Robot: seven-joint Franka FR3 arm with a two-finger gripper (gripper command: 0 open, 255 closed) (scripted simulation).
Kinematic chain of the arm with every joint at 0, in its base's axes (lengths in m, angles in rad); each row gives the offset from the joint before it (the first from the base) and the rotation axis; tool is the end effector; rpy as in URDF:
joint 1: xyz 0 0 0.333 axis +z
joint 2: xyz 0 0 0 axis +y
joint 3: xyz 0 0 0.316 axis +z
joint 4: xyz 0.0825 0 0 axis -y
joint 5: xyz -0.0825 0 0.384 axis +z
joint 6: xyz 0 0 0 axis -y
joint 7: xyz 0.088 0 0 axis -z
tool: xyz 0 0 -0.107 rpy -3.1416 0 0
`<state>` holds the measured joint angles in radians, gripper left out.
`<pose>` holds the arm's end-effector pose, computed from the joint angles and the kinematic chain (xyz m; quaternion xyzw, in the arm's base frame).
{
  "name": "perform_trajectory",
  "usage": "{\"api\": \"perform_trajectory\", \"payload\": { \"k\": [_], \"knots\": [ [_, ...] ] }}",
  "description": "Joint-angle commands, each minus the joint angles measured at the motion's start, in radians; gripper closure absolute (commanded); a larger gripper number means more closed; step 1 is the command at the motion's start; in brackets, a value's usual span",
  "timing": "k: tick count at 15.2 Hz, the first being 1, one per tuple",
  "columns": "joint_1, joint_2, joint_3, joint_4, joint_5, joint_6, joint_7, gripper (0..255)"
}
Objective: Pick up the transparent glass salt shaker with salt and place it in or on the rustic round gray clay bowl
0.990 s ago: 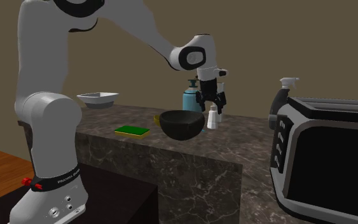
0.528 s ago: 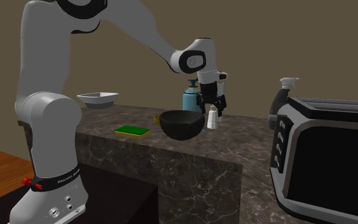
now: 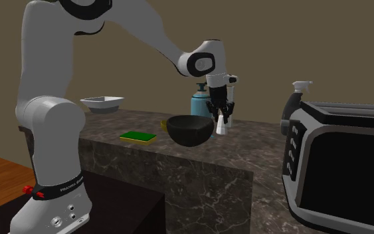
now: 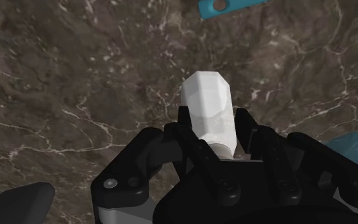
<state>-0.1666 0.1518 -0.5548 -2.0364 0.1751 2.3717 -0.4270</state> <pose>0.4537 -0.3850 0.4019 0.9749 -0.1946 0.1028 0.0335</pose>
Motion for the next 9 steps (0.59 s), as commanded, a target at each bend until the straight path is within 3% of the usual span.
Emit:
{"api": "perform_trajectory", "payload": {
  "k": [1, 9],
  "knots": [
    [0.000, 0.000, 0.000, 0.000, 0.000, 0.000, 0.000, 255],
    [0.005, -0.026, -0.005, 0.026, -0.025, -0.047, 0.019, 255]
  ]
}}
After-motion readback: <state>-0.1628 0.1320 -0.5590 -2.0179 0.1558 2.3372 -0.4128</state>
